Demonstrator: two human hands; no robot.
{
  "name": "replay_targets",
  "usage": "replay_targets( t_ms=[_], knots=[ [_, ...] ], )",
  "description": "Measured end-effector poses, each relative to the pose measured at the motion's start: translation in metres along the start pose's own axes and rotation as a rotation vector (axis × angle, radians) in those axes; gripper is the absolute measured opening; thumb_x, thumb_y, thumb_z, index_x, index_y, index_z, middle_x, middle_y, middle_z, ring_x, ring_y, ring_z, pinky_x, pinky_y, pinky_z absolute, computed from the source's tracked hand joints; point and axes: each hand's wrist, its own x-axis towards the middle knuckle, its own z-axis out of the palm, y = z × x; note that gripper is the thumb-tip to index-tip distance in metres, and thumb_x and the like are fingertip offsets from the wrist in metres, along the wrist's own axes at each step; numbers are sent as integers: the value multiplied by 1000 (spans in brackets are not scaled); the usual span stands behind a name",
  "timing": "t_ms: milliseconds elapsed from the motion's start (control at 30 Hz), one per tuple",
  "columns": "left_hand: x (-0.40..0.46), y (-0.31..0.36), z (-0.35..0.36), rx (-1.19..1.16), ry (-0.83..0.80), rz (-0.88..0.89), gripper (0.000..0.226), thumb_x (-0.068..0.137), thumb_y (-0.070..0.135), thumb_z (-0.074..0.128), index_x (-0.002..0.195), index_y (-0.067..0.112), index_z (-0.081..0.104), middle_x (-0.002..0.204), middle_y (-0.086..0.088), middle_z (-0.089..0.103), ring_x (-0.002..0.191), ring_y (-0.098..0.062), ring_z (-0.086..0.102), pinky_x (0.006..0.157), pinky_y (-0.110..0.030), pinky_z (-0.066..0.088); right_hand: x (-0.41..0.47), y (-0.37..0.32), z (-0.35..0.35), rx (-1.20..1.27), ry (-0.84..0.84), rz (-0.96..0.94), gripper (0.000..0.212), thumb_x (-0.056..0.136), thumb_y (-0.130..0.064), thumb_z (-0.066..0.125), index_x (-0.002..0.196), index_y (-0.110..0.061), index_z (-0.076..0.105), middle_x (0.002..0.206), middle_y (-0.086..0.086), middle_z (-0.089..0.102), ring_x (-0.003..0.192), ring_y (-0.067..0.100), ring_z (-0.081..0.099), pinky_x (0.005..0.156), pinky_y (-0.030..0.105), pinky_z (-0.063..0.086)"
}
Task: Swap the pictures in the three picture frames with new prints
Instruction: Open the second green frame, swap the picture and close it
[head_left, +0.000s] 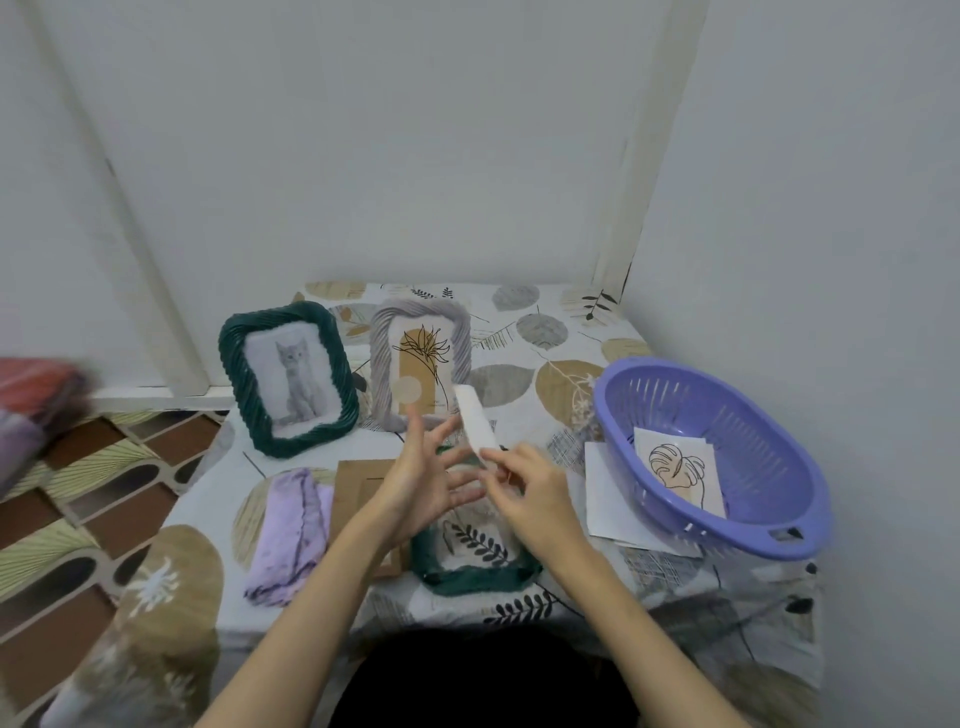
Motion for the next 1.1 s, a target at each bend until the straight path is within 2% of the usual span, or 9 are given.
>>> replay_targets(
  t_ms=[133, 200, 333, 467, 533, 633, 767, 900, 1100],
  knots=[
    [-1, 1, -6, -67, 39, 34, 53, 91, 53, 29, 129, 19, 43, 113, -8, 68, 96, -28, 66, 78, -41, 54, -1, 1, 6, -40, -94, 18, 42, 81, -51, 54, 100, -18, 71, 84, -2, 49, 85, 11, 46, 78, 21, 39],
    [-3, 0, -12, -2, 60, 87, 35, 96, 20, 41, 131, 15, 42, 109, -8, 67, 89, -21, 69, 68, -36, 58, 1, 1, 4, -33, -107, 11, 34, 84, -42, 56, 99, -15, 71, 87, -1, 48, 88, 13, 46, 79, 19, 37],
    [-6, -2, -19, 120, 116, 161, 56, 85, -17, 45, 130, 14, 36, 105, -9, 67, 82, -16, 70, 64, -32, 59, 6, 3, -2, -55, -68, 42, 16, 85, -21, 63, 99, -21, 69, 105, -1, 44, 106, 12, 40, 90, 13, 30],
    [-6, 0, -32, 150, 151, 179, 70, 82, -17, 49, 135, 26, 30, 106, -7, 67, 85, -21, 68, 62, -32, 58, 13, 4, -13, 196, -124, 345, 35, 84, -19, 65, 117, -30, 58, 129, 0, 40, 121, 19, 42, 99, 36, 41],
    [-7, -1, -39, 145, 161, 188, 76, 81, -16, 51, 134, 33, 29, 108, -9, 66, 88, -23, 67, 61, -30, 57, 15, 5, -19, 442, -194, 472, 46, 83, -13, 67, 123, -30, 53, 126, 4, 48, 111, 23, 53, 83, 35, 51],
    [-8, -3, -46, 240, 171, 207, 66, 82, -12, 56, 129, 31, 38, 115, -14, 60, 98, -26, 63, 70, -31, 57, 17, 9, -24, 584, -250, 507, 42, 80, -2, 67, 113, -26, 61, 104, 8, 63, 85, 19, 61, 59, 22, 49],
    [-11, -5, -49, 574, 205, 157, 39, 82, 1, 63, 113, 23, 56, 127, -9, 55, 100, -17, 61, 84, -28, 55, 17, 17, -24, 413, -310, 492, 40, 76, 0, 71, 115, -9, 64, 82, 0, 55, 63, 7, 52, 57, 13, 43],
    [-9, -11, -53, 1009, 184, 118, 57, 72, 20, 77, 124, 22, 55, 118, 1, 57, 101, -12, 54, 95, -29, 45, 13, 26, -24, 123, -411, 434, 45, 74, -9, 75, 117, -12, 63, 79, -14, 53, 60, 3, 43, 55, 8, 37],
    [-8, -21, -56, 1415, 151, 99, 73, 69, 40, 77, 134, 27, 45, 133, 1, 47, 127, -17, 32, 104, -31, 26, 3, 34, -16, -32, -478, 373, 52, 72, -14, 76, 121, -17, 60, 78, -5, 46, 58, 4, 40, 54, 10, 33]
  ],
)
